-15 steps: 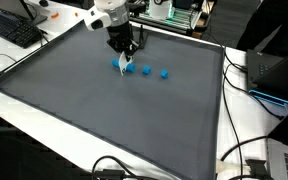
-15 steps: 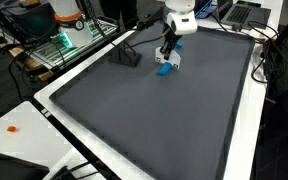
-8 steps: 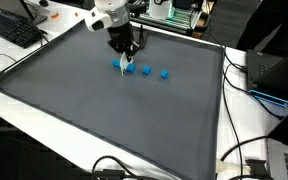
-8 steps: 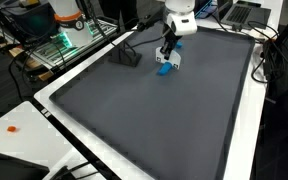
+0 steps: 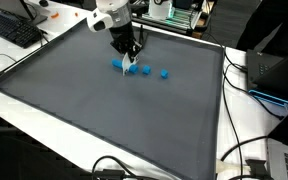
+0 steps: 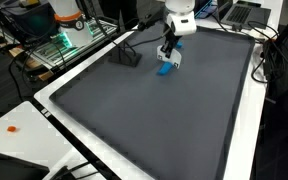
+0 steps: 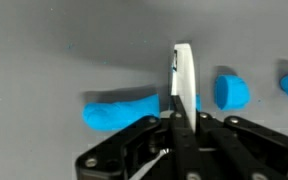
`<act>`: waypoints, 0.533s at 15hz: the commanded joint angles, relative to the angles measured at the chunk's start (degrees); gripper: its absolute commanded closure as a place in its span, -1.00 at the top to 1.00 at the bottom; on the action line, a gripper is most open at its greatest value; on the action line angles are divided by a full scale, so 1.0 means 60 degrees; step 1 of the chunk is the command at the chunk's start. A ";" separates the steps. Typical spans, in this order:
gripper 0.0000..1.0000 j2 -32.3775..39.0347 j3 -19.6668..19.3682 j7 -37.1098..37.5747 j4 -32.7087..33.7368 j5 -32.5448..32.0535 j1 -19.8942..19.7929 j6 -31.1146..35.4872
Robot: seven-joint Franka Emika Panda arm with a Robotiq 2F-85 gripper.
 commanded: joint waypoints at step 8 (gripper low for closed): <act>-0.98 -0.0320 0.0113 0.0299 -0.0294 -0.0014 0.0140 -0.0066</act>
